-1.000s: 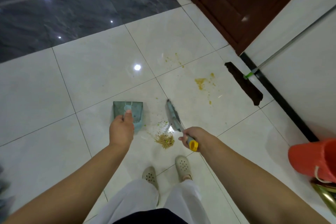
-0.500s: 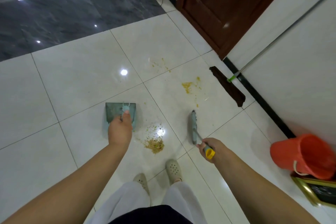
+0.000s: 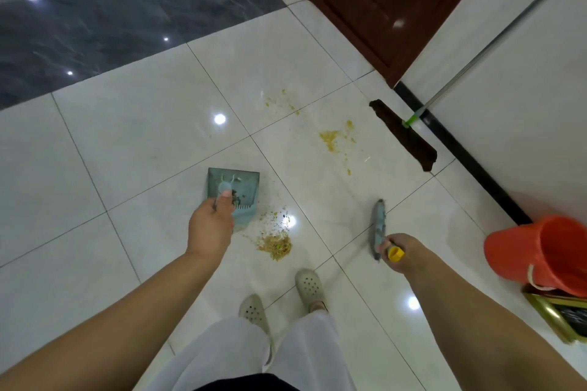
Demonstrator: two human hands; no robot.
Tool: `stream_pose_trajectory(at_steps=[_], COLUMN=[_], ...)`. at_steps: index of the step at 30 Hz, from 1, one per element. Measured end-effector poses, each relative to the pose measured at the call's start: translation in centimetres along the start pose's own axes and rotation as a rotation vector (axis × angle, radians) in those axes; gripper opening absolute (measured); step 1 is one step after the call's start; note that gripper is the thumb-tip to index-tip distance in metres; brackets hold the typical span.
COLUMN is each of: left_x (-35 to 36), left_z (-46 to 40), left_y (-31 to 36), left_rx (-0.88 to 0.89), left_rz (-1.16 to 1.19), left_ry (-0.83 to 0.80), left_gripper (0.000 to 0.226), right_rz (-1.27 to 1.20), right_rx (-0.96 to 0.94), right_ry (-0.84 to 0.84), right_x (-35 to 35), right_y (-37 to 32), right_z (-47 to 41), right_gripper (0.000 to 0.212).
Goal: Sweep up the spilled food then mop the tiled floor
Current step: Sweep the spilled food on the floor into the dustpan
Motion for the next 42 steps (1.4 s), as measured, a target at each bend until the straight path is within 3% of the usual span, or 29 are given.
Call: stream_pose_trajectory(at_steps=[8, 13, 20, 25, 30, 34, 38, 42], left_x=[0.9, 0.9, -0.3, -0.8, -0.7, 0.2, 1.7, 4.2], left_z=[0.3, -0.2, -0.9, -1.5, -2.3, -3.3, -4.0, -4.4], left_y=[0.2, 0.5, 1.2, 1.7, 2.3, 3.1, 4.0, 5.2], left_rx=[0.02, 0.009, -0.025, -0.039, -0.054, -0.101, -0.149, -0.183], left_rz=[-0.032, -0.033, 0.016, 0.062, 0.08, 0.117, 0.18, 0.169], left_ry=[-0.007, 0.017, 0.052, 0.087, 0.162, 0.246, 0.343, 0.427], left_gripper=[0.047, 0.046, 0.048, 0.045, 0.045, 0.046, 0.044, 0.045], right_rz=[0.211, 0.347, 0.416, 0.434, 0.406, 0.441, 0.583, 0.784], right_rx=[0.097, 0.147, 0.115, 0.06, 0.012, -0.004, 0.033, 0.1], right_ry=[-0.053, -0.232, -0.303, -0.268, -0.235, -0.279, -0.309, -0.382], right_x=[6.7, 10.5, 13.0, 13.1, 14.8, 17.7, 20.2, 21.1], right_y=[3.7, 5.6, 5.8, 2.1, -3.7, -7.6, -9.4, -9.9], right_z=[3.4, 6.3, 8.1, 8.0, 6.2, 4.8, 3.0, 2.5], right_gripper=[0.041, 0.017, 0.008, 0.008, 0.036, 0.041, 0.035, 0.011])
Point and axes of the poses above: each hand's wrist, its own z-axis away from the middle knuckle, its own x-axis out of the palm, y = z × x, the point moved 8 cm from there along -z, towards the middle knuckle, and after that the axes turned 5 degrees about y, right-handed, at the moved point
